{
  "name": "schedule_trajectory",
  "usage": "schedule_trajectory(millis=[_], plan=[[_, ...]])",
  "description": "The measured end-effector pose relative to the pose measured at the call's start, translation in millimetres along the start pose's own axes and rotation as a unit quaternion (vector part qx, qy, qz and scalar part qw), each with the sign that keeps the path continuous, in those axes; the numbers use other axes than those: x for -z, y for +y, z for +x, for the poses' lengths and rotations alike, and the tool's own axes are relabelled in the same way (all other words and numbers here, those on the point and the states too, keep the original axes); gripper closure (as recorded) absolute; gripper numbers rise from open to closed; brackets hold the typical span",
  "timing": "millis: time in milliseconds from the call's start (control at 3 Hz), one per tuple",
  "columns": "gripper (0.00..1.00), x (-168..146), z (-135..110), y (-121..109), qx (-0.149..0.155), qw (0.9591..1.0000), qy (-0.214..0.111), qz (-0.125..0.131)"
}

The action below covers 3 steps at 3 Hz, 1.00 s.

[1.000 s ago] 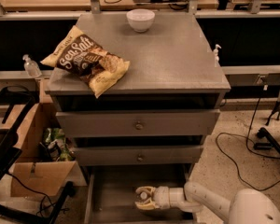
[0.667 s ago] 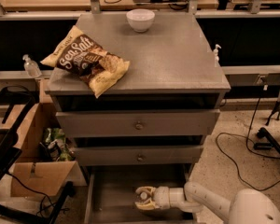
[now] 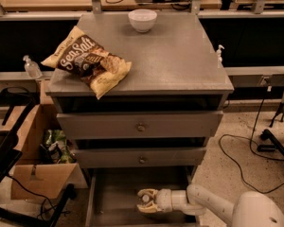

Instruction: Pick water bottle from bottom drawer and place on counter

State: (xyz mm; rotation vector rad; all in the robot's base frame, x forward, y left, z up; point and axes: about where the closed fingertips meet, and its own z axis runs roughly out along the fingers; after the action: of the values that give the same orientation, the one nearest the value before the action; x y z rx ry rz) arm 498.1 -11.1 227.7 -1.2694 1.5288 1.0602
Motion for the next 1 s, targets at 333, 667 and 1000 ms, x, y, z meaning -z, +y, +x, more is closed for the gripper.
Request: schedule_trajectory(millis=[333,667,1000], plan=[[0.58,-0.3,0.0,0.2,0.0,1.0,0.0,0.0],[0.27,-2.9,-0.4,1.5,-0.001,1.0,-0.001,-0.002],[0.04,-2.9,-0.4,1.6,-0.001,1.0,-0.001,-0.002]])
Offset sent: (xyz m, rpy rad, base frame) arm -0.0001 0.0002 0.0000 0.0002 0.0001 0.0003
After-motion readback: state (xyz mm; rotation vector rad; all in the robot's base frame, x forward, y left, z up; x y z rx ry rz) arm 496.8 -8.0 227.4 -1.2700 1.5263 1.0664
